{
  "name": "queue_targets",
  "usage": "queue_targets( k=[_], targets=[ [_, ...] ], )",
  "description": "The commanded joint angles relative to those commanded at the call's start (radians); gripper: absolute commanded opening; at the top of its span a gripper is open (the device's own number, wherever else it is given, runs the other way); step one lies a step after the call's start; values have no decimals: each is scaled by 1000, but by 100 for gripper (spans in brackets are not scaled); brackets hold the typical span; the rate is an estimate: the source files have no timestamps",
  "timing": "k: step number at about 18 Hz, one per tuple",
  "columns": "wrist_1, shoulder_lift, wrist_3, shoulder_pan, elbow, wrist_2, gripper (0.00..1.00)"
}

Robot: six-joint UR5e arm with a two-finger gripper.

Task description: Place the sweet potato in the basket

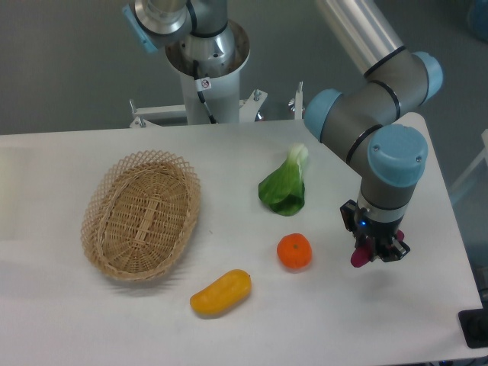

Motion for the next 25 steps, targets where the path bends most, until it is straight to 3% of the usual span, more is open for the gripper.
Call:
queue_targets(
  k=[17,25],
  targets=[
    [-3,-5,-97,-9,5,-2,38],
    [-2,-2,-144,-72,-2,-11,37]
  ],
)
